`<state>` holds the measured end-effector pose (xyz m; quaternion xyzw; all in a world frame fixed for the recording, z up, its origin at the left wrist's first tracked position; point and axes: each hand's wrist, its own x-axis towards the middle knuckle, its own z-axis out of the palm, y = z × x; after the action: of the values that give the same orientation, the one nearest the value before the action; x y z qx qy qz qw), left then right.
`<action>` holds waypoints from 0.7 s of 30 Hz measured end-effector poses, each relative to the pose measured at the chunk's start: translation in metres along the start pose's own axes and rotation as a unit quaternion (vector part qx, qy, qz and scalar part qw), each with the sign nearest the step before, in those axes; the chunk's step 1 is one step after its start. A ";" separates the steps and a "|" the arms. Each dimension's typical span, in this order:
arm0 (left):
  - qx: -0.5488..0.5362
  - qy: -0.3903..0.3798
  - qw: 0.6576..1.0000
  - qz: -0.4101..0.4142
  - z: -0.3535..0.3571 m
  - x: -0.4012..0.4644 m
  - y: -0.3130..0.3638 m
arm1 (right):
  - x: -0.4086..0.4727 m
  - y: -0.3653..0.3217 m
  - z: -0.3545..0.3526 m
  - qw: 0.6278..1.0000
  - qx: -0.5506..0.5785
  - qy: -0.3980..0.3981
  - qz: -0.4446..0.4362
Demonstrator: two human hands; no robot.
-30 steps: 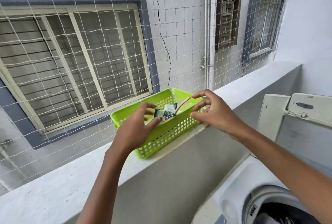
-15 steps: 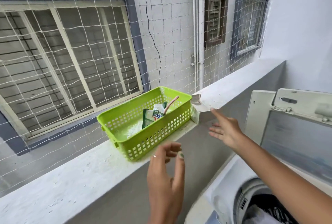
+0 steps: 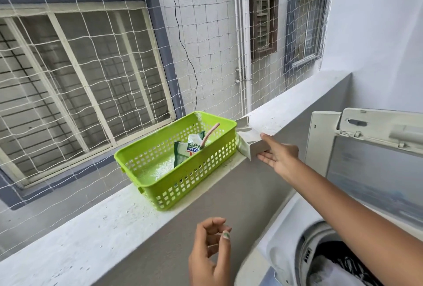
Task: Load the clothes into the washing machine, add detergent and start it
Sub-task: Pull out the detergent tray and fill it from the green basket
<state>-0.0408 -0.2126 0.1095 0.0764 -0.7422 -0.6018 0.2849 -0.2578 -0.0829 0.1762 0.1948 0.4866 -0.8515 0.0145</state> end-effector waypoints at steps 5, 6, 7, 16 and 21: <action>-0.027 -0.011 0.999 -0.015 0.003 -0.003 -0.005 | -0.009 -0.014 -0.018 0.999 -0.016 -0.003 -0.042; -0.035 -0.014 0.999 -0.020 0.005 -0.003 -0.005 | -0.011 -0.017 -0.023 0.998 -0.019 -0.003 -0.052; -0.044 -0.018 0.999 -0.026 0.007 -0.004 -0.004 | -0.014 -0.020 -0.028 0.998 -0.022 0.000 -0.062; -0.112 -0.107 0.980 -0.123 0.034 -0.005 0.004 | -0.058 -0.038 -0.094 0.992 -0.067 -0.001 -0.107; -0.158 -0.203 0.942 -0.217 0.060 -0.007 0.006 | -0.090 -0.035 -0.141 0.990 -0.104 0.006 -0.097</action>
<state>-0.0647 -0.1565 0.1057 0.0657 -0.6448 -0.7615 -0.0004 -0.1376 0.0386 0.1721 0.1489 0.5894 -0.7924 -0.0504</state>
